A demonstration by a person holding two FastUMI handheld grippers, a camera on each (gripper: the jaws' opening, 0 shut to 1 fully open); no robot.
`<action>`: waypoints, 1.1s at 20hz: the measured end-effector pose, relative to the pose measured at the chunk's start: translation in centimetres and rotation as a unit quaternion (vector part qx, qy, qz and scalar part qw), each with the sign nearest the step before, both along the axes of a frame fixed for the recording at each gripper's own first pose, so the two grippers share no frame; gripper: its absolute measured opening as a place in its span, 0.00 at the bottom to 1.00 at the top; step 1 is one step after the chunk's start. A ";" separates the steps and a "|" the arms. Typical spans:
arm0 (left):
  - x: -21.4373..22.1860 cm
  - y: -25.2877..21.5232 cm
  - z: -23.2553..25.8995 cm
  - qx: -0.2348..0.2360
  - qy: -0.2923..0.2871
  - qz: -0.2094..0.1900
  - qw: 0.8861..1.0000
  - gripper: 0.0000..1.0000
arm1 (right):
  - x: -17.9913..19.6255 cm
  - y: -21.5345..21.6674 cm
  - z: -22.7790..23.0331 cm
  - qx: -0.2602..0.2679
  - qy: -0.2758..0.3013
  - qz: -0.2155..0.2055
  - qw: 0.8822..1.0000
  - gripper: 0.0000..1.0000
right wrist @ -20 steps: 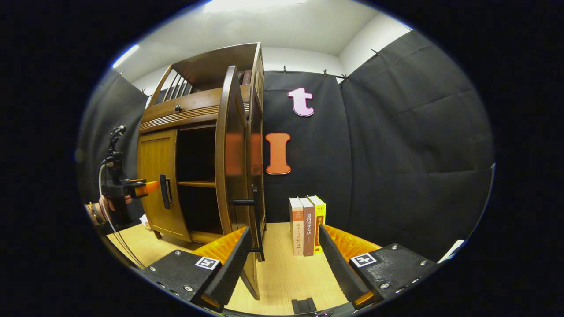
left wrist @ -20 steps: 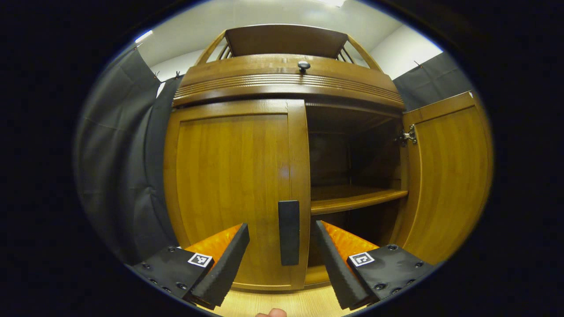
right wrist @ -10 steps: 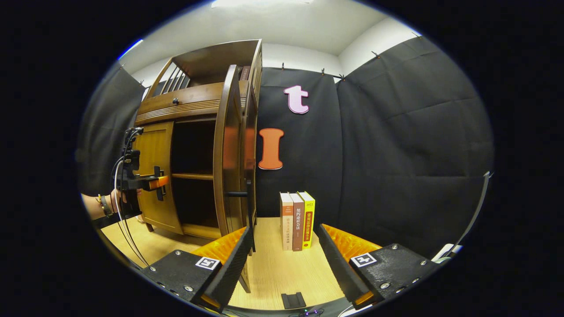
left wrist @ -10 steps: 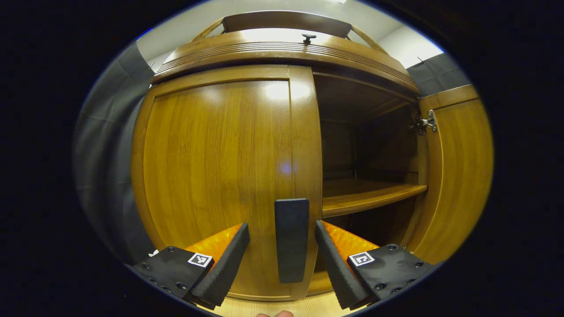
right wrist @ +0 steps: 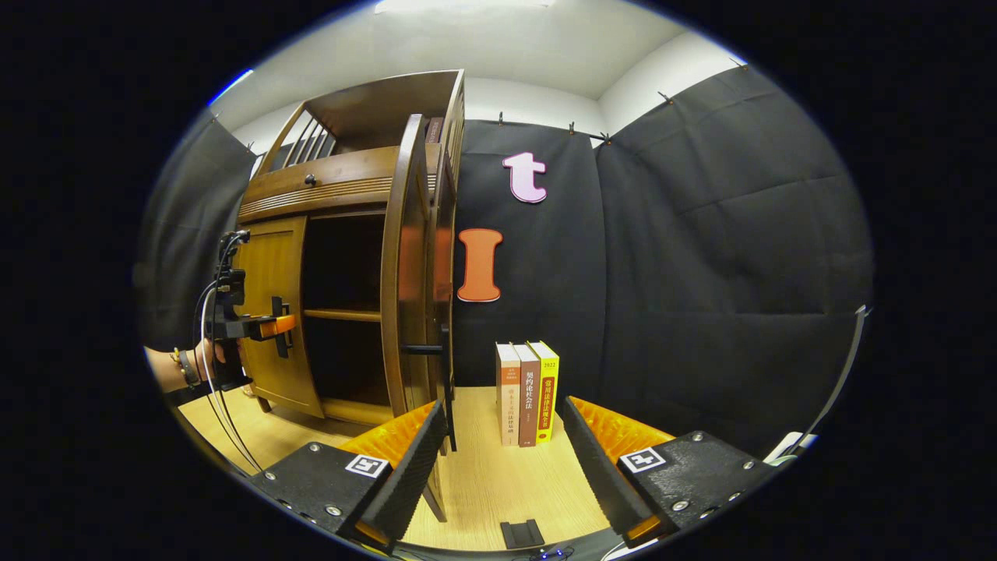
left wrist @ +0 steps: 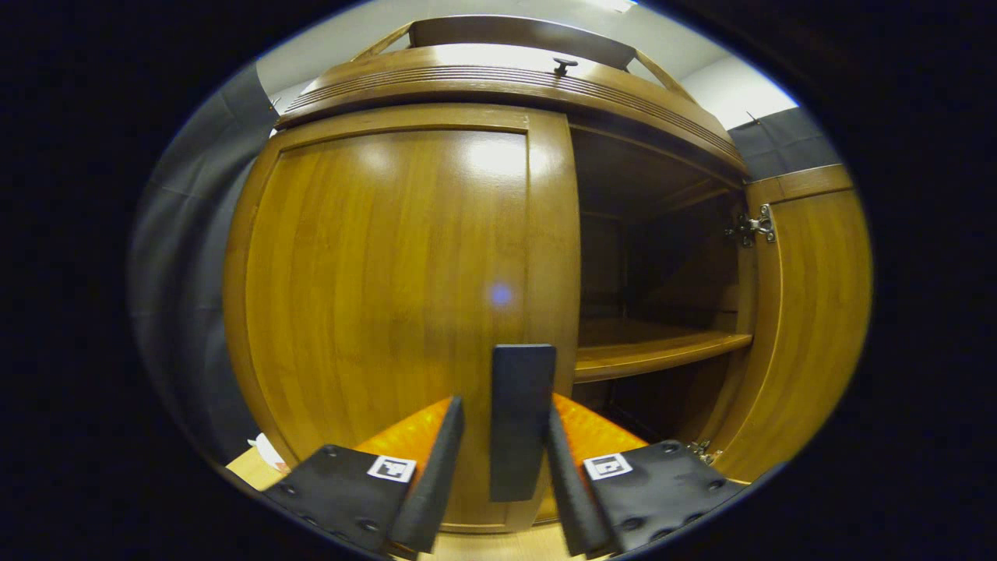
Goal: Open the right door of the double-door shoe cabinet with the right hand, and open the left door with the left hand.
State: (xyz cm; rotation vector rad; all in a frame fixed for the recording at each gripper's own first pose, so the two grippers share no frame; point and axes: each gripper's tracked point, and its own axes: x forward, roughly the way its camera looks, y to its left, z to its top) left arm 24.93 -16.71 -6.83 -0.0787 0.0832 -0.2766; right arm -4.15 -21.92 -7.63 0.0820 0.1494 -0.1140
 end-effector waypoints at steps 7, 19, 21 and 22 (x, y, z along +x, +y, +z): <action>0.0 0.2 -0.2 0.007 0.007 0.018 1.000 0.34 | -0.5 0.7 0.5 0.001 -0.007 0.009 1.000 0.92; -5.7 2.4 0.3 0.026 0.052 0.009 0.998 0.31 | -2.2 0.9 2.8 0.001 -0.035 -0.003 0.999 0.98; -8.0 3.5 0.6 0.021 0.058 0.015 0.998 0.31 | -2.5 0.9 2.9 -0.003 -0.038 -0.005 0.999 0.93; -8.9 4.2 0.7 0.022 0.057 0.016 0.998 0.31 | -2.6 0.9 2.9 -0.004 -0.039 -0.004 0.999 0.93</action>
